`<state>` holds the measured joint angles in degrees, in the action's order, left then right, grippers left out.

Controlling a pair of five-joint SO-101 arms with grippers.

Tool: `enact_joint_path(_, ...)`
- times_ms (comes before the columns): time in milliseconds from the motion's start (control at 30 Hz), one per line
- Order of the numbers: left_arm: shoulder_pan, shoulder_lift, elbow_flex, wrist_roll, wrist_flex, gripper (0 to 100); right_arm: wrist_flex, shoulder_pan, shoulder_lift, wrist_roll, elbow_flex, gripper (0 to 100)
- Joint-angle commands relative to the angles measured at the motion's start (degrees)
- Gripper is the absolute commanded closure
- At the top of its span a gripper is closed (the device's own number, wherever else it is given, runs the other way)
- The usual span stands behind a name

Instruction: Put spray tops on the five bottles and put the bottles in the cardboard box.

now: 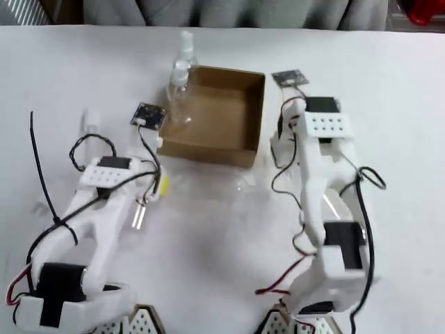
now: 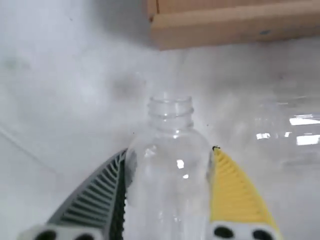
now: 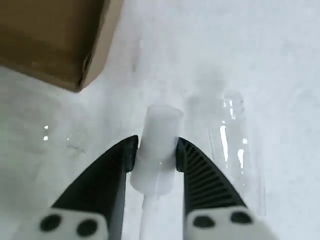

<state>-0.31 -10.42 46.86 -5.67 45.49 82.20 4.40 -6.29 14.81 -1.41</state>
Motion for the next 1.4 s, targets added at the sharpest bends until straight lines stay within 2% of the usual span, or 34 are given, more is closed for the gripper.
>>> enact_joint_path(0,-1.89,-4.62,-5.63,3.43,3.25,98,5.23,-0.22,10.33,-0.70,1.76,98.2)
enact_joint_path(300,-3.30,-23.34,-3.08,3.96,6.07,98,7.78,0.92,32.57,-0.26,-9.93,97.8)
enact_joint_path(567,-0.22,-38.73,-2.81,3.96,5.89,98,-0.66,6.55,42.77,-0.26,-11.16,98.1)
enact_joint_path(767,3.65,-48.48,-0.09,3.96,5.19,98,-13.85,8.92,50.68,-0.35,-11.43,98.2)
enact_joint_path(1000,10.86,-59.56,12.22,4.04,-6.51,98,-30.29,15.25,56.84,-0.79,-11.43,98.2)
enact_joint_path(1233,11.91,-70.81,19.52,4.04,-9.05,98,-45.23,20.26,59.21,-0.79,-11.16,98.2)
enact_joint_path(1367,11.91,-74.95,22.86,9.14,-9.05,98,-54.73,23.69,59.38,-7.21,-11.16,98.2)
